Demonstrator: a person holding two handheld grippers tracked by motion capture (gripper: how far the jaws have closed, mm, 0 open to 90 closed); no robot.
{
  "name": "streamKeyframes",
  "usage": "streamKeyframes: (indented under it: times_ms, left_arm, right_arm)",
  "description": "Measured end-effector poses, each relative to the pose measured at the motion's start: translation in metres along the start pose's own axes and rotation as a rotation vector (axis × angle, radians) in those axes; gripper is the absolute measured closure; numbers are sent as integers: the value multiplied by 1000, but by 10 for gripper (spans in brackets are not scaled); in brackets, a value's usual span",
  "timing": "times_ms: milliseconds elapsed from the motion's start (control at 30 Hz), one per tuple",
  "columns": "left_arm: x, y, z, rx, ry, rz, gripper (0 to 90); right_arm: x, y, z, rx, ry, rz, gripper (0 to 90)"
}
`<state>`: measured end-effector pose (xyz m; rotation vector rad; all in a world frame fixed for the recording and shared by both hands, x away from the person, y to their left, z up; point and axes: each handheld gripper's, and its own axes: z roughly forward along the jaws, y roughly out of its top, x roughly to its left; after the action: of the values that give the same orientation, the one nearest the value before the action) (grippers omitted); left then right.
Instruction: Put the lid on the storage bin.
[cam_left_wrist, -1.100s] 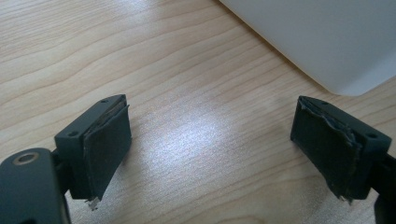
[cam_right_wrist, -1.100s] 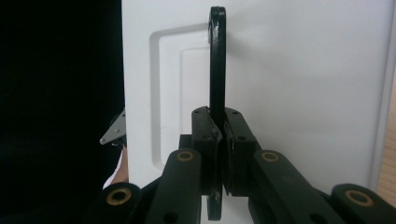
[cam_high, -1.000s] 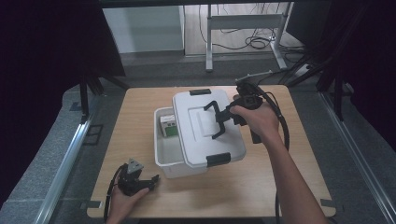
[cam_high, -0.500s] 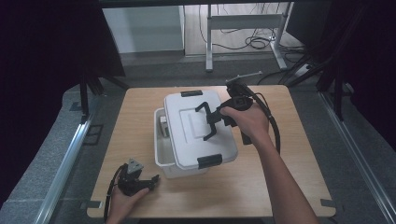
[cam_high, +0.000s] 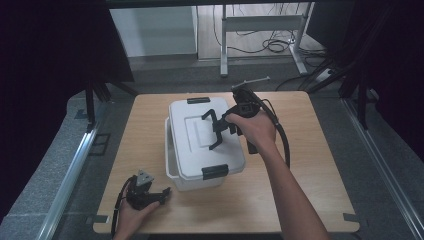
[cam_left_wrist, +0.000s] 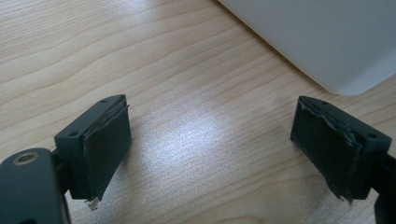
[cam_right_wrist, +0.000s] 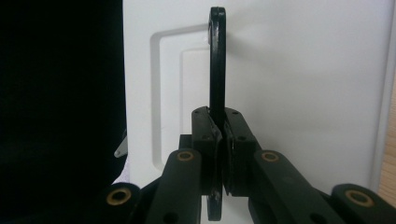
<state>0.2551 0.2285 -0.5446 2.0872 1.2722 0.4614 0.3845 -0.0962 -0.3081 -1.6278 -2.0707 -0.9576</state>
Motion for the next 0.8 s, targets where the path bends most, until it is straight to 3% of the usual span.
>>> streamKeyframes:
  times_ms: [800]
  left_arm:
    - [0,0,0,-2,1,-1,120]
  right_arm:
    - [11,10,33,21,-32,54,854]
